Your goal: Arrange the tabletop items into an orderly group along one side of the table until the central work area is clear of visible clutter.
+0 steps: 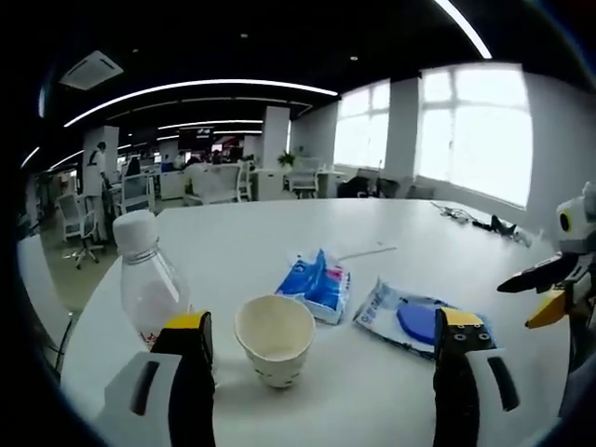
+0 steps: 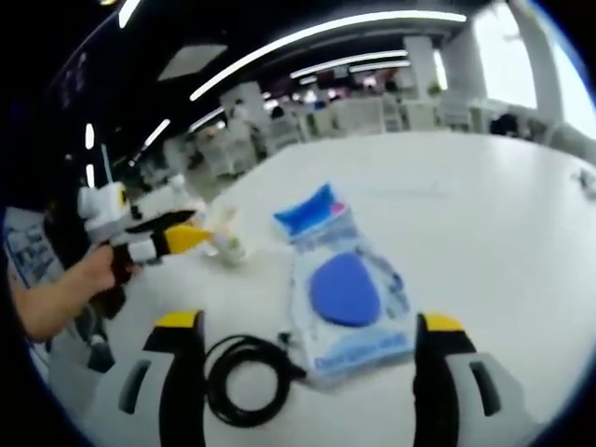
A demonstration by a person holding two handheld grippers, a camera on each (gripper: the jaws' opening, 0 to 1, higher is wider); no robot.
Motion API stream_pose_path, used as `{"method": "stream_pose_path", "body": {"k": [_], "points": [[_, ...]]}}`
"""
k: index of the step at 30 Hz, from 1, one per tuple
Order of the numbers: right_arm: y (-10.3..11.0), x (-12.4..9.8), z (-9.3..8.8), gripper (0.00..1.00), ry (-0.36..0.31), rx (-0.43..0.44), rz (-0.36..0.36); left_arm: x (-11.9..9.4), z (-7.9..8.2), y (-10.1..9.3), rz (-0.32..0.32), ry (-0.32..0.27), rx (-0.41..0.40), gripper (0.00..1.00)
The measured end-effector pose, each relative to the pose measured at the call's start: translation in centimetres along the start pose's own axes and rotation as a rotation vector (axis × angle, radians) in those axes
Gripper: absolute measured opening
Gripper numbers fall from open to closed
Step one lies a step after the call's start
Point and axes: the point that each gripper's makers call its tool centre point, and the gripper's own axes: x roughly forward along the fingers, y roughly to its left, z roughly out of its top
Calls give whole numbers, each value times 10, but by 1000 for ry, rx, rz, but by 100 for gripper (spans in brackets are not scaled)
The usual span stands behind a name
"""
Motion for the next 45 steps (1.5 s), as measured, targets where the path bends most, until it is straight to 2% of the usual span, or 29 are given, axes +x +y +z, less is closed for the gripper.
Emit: {"method": "stream_pose_path", "body": {"k": [5,11,16,23,30,39,45], "points": [[0,0,10,90,-17,-31,5,-1,-1,-1,5,15,-4,97],[0,3,20,90,-32,-56,19,-2,6,-6,-1,16,-10,96],[0,4,31,90,-29,-96,28,-2,10,-6,19,21,-28,93],[-2,8,42,90,-26,-142,38,0,21,-17,5,1,-21,92],[-6,16,45,90,-12,-143,55,5,27,-29,-12,0,-19,90],[-9,24,61,90,-13,-187,72,15,27,-47,-39,2,-23,87],[-18,36,66,90,0,-188,75,19,31,-53,-27,-1,-26,84]]}}
